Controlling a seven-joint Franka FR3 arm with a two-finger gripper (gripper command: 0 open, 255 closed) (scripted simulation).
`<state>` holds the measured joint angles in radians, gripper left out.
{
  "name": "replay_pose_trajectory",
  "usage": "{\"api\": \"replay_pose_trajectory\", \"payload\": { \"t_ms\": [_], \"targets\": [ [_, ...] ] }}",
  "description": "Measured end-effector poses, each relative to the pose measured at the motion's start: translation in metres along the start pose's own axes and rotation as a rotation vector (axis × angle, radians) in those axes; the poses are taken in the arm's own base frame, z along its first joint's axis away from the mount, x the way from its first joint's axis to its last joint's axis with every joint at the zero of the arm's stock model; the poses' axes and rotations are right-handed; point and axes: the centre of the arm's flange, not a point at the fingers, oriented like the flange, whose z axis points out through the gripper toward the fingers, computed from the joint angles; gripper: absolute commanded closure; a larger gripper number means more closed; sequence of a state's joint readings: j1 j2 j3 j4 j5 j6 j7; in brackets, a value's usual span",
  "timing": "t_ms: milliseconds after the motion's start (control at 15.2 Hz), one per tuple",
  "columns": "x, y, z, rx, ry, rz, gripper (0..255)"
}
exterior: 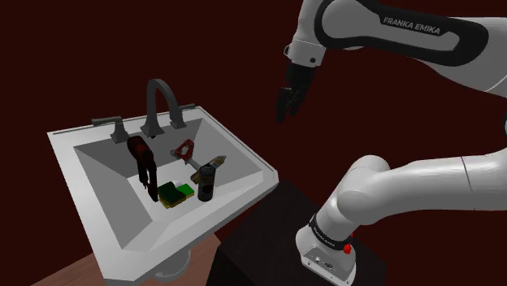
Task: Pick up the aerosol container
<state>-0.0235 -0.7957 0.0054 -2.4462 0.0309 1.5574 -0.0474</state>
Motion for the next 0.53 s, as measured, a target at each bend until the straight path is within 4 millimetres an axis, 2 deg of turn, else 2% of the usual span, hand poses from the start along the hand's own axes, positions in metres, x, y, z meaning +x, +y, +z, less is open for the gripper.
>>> {"api": "replay_pose_trajectory", "payload": {
  "t_ms": [66,198,528],
  "targets": [
    [0.000,0.000,0.000,0.000,0.000,0.000,0],
    [0.001,0.007,0.014,0.007,0.015,-0.042,0],
    [0.018,0.031,0.070,0.035,0.077,-0.216,0]
  ]
}}
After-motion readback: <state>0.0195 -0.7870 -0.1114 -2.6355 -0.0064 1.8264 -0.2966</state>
